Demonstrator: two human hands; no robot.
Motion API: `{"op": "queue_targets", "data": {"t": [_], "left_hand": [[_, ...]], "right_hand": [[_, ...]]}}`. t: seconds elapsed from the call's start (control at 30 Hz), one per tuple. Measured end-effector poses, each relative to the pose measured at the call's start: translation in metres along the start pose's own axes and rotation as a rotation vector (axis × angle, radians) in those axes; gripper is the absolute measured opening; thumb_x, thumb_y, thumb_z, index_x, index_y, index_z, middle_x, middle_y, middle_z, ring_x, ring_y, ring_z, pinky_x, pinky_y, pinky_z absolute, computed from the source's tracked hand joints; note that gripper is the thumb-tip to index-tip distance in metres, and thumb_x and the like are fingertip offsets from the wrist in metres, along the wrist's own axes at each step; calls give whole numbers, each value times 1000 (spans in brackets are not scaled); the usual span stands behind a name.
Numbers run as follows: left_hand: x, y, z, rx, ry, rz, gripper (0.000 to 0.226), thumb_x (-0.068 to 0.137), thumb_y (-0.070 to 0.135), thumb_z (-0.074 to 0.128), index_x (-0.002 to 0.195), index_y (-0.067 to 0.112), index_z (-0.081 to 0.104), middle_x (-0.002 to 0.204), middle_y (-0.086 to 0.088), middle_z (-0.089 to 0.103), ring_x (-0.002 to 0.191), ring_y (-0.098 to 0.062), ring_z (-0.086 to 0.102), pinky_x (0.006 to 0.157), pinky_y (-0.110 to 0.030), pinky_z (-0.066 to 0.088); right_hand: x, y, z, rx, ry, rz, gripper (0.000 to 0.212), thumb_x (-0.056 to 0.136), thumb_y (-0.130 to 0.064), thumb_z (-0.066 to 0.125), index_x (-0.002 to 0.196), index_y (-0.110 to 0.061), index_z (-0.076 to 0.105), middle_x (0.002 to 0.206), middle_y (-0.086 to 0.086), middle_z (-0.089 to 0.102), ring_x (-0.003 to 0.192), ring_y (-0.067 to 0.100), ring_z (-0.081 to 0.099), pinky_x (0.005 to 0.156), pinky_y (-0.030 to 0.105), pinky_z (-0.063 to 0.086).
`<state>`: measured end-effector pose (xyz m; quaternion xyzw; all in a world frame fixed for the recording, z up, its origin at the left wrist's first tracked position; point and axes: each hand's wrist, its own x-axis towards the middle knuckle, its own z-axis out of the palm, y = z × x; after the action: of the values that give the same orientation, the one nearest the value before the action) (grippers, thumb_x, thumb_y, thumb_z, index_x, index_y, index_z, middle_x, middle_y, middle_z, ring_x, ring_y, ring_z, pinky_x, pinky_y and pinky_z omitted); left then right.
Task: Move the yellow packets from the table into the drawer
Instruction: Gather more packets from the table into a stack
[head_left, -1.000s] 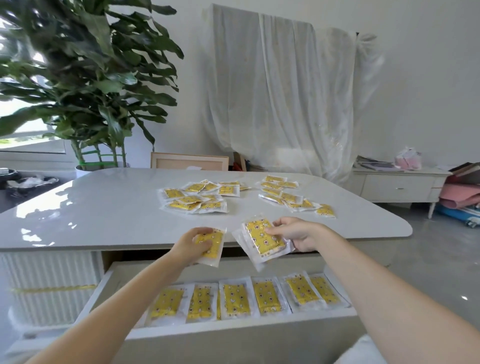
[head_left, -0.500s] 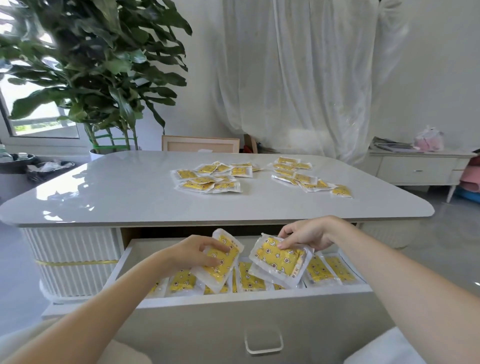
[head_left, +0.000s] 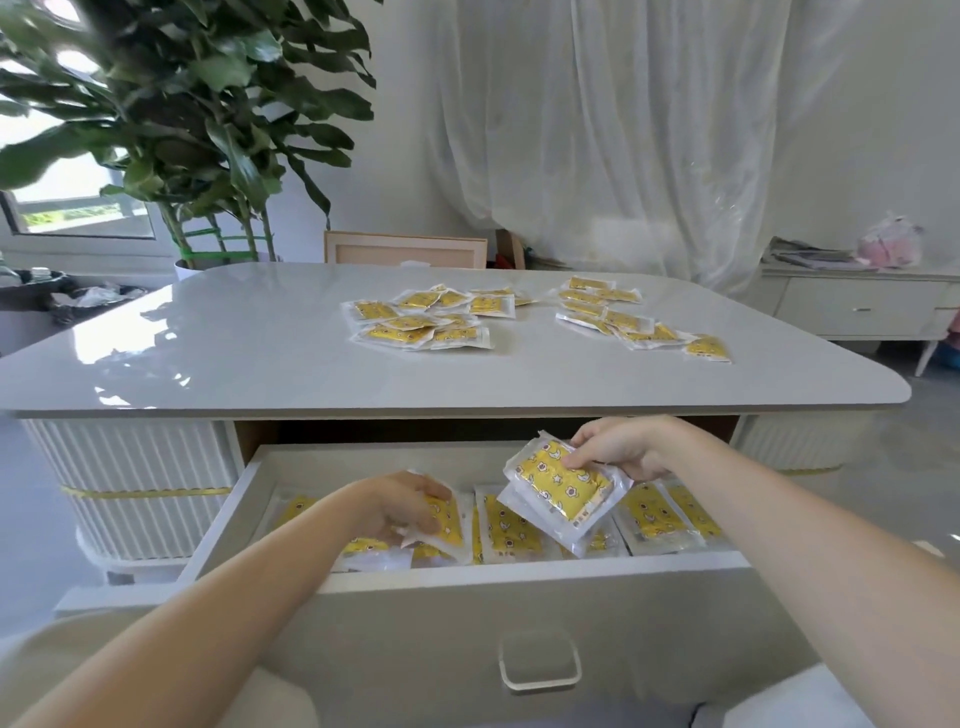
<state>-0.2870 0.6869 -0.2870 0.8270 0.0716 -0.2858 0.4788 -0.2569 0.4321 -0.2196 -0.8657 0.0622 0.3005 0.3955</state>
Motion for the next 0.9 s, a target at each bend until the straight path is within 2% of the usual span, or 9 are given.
{"op": "queue_targets", "data": {"t": [0.1, 0.2, 0.33, 0.47, 0.6, 0.67, 0.73, 0.8, 0.9], "left_hand": [[5, 0, 0, -44, -112, -29, 56, 89, -2, 57, 135, 27, 46, 141, -5, 46, 127, -20, 46, 94, -31, 47], [5, -1, 3, 114, -131, -6, 64, 90, -1, 54, 142, 30, 37, 145, -4, 36, 131, -23, 40, 97, -29, 45], [7, -5, 3, 260, 50, 89, 63, 85, -4, 61, 136, 28, 46, 138, -7, 36, 91, -16, 55, 75, -22, 54], [8, -12, 3, 570, 163, 98, 60, 83, 4, 67, 138, 19, 47, 143, -10, 27, 119, -31, 51, 98, -31, 48], [-1, -5, 11, 738, 267, 115, 45, 93, 17, 55, 138, 18, 49, 147, -7, 37, 136, -30, 31, 113, -39, 25], [-1, 1, 13, 630, 293, 173, 40, 96, 24, 48, 135, 18, 52, 139, -3, 48, 133, -25, 35, 112, -37, 25], [-2, 8, 17, 310, 216, 187, 39, 97, 31, 47, 132, 15, 56, 123, 4, 55, 116, -18, 48, 99, -29, 40], [-4, 15, 19, 63, 160, 166, 43, 96, 40, 48, 128, 14, 57, 121, 3, 58, 114, -16, 53, 91, -26, 46], [-4, 19, 17, -117, 166, 167, 36, 92, 38, 57, 116, 11, 61, 118, -3, 61, 107, -17, 58, 84, -24, 51]], "right_hand": [[10, 1, 7, 23, -12, 16, 26, 96, -14, 56, 120, -8, 49, 102, 12, 69, 85, 23, 69, 77, 36, 56], [18, 6, 14, 76, -20, 29, 15, 96, -14, 56, 109, -8, 51, 98, 12, 70, 84, 24, 69, 79, 37, 55], [23, 17, 27, 199, -1, 28, 8, 96, -11, 54, 101, -7, 50, 87, 11, 69, 74, 22, 68, 64, 35, 57], [28, 25, 35, 372, 57, 9, 29, 94, -8, 57, 120, -4, 42, 92, 16, 69, 71, 26, 69, 53, 34, 59], [31, 30, 38, 501, 48, -4, 14, 95, -8, 54, 107, -2, 49, 83, 15, 70, 61, 22, 70, 56, 35, 58], [30, 30, 39, 556, 10, -18, 7, 96, -9, 53, 100, -4, 51, 80, 14, 71, 66, 23, 71, 63, 36, 58], [28, 27, 41, 605, -31, -51, 7, 97, -10, 52, 98, -4, 54, 79, 14, 73, 71, 24, 71, 74, 38, 56], [27, 24, 44, 650, -58, -91, 10, 98, -11, 50, 100, -3, 56, 83, 14, 73, 78, 25, 70, 81, 40, 54], [26, 19, 49, 705, -79, -145, 15, 98, -11, 49, 107, -3, 58, 88, 14, 72, 80, 25, 70, 81, 40, 54]]}}
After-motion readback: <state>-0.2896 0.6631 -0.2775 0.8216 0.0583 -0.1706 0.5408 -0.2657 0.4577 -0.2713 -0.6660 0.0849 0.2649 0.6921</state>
